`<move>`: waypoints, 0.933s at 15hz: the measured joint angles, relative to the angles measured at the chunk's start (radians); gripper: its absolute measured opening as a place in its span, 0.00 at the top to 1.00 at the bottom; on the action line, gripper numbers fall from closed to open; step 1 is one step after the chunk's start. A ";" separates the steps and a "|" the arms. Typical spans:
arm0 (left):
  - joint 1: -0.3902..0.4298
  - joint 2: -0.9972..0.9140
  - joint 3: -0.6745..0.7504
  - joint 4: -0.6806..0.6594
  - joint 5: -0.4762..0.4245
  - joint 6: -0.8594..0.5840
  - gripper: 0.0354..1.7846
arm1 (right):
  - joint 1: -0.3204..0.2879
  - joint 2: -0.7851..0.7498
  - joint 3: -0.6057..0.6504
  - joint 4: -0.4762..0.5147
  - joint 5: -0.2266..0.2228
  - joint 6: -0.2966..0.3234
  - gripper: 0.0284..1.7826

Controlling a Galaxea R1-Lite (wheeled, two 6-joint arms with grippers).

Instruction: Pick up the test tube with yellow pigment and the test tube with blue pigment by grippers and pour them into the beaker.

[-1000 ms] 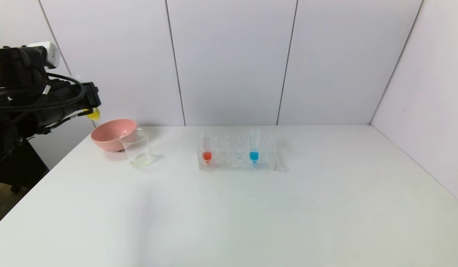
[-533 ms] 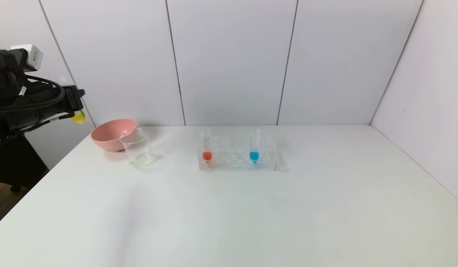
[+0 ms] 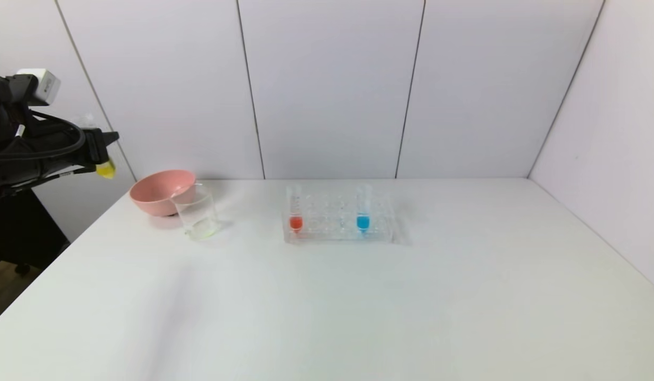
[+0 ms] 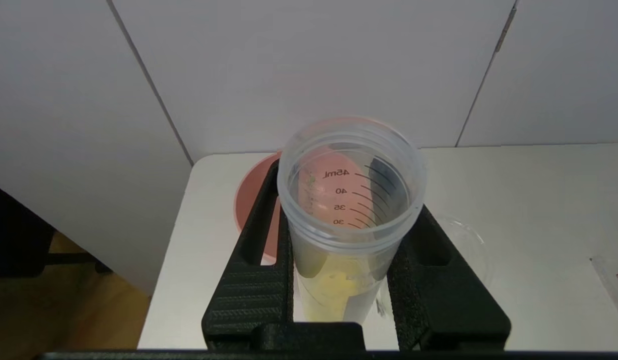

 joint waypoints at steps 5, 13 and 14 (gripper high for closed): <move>0.042 0.034 -0.101 0.085 -0.230 0.061 0.71 | 0.000 0.000 0.000 0.000 0.000 0.000 0.00; 0.100 0.104 -0.195 0.289 -0.517 0.271 0.71 | 0.000 0.000 0.000 0.000 0.000 0.000 0.00; 0.103 0.120 -0.202 0.316 -0.523 0.319 0.71 | 0.000 0.000 0.000 0.000 0.000 0.000 0.00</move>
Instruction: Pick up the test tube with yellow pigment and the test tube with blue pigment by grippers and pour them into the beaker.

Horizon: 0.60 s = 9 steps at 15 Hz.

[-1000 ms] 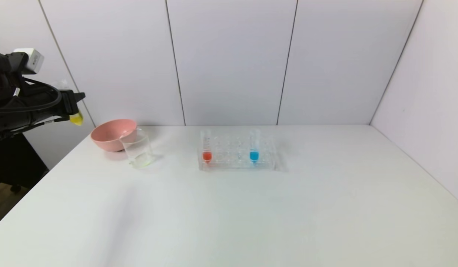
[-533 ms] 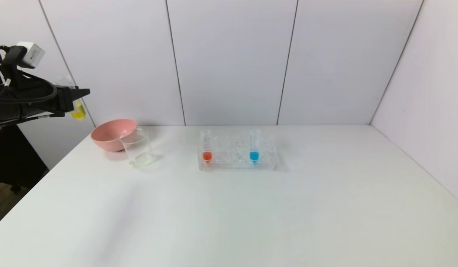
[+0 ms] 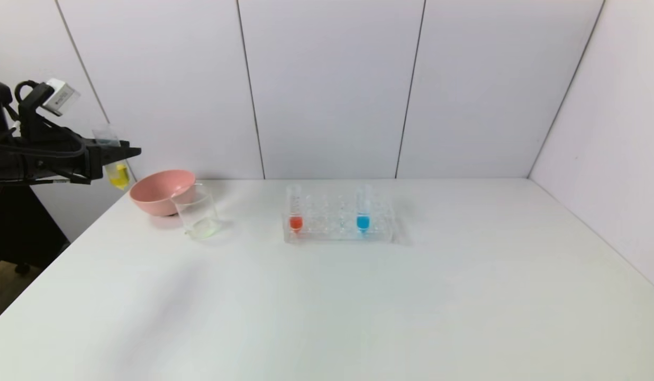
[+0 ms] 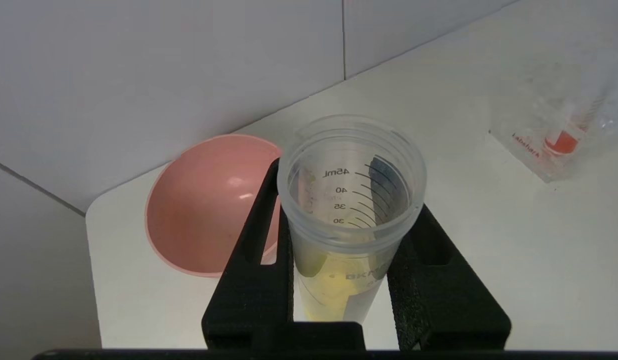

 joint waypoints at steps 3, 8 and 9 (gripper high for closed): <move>0.003 0.052 -0.064 0.123 -0.002 0.171 0.71 | 0.000 0.000 0.000 0.000 0.000 -0.001 0.00; 0.003 0.162 -0.347 0.453 0.004 0.578 0.71 | 0.000 0.000 0.000 0.000 0.000 0.000 0.00; 0.002 0.186 -0.407 0.523 0.007 0.665 0.71 | 0.000 0.000 0.000 0.000 0.000 0.000 0.00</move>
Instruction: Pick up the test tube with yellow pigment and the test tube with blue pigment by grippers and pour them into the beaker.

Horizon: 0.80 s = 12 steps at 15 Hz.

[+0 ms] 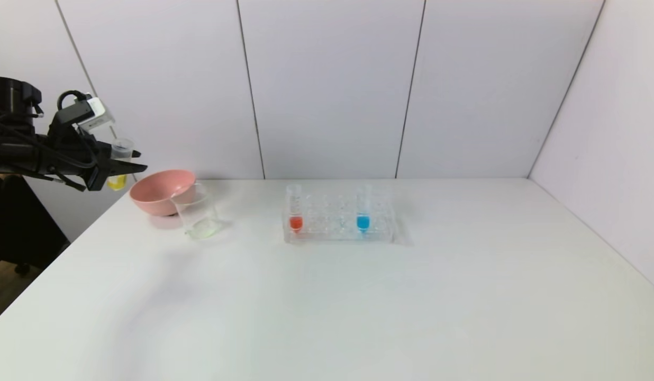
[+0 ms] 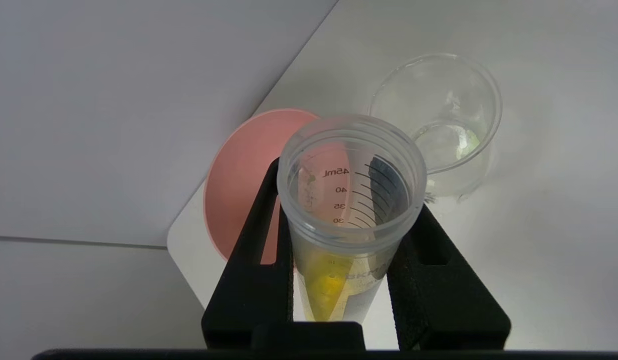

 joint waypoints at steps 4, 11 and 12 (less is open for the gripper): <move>0.000 0.087 -0.135 0.126 0.012 0.295 0.71 | 0.000 0.000 0.000 0.000 0.000 -0.001 0.00; -0.054 0.157 -0.201 0.129 0.117 0.515 0.71 | 0.000 0.000 0.000 0.000 0.000 -0.001 0.00; -0.067 0.161 -0.206 0.128 0.126 0.534 0.71 | 0.000 0.000 0.000 0.000 0.000 0.000 0.00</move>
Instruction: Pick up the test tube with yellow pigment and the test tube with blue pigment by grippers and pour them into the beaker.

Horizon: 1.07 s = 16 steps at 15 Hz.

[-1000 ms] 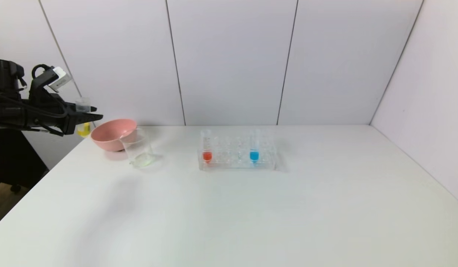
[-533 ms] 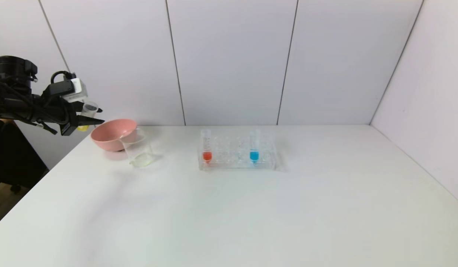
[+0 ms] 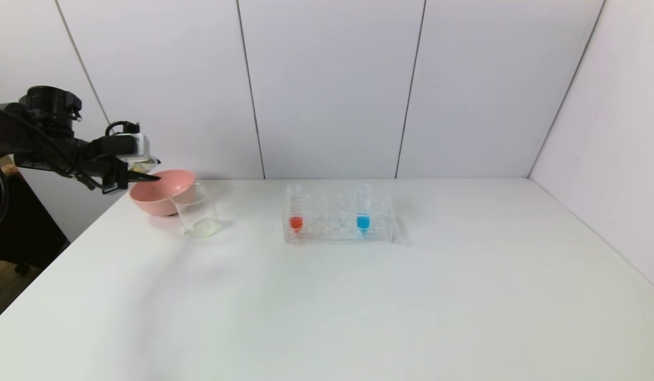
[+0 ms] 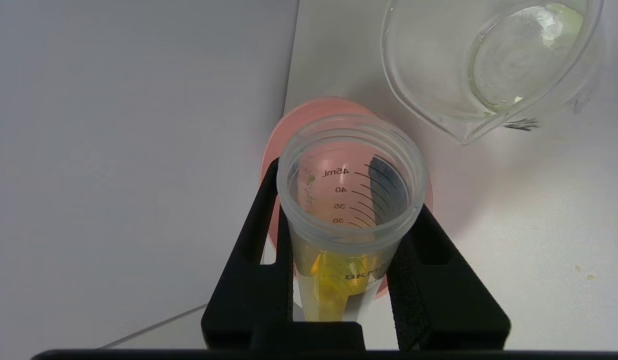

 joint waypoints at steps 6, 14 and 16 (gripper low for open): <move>-0.043 0.011 -0.012 0.001 0.028 0.088 0.71 | 0.000 0.000 0.000 0.000 0.000 0.000 0.00; -0.054 0.007 -0.072 0.270 0.121 0.076 0.71 | 0.000 0.000 0.000 0.000 0.000 0.000 0.00; -0.055 -0.002 -0.099 0.380 0.187 0.073 0.71 | 0.000 0.000 0.000 0.000 0.000 0.000 0.00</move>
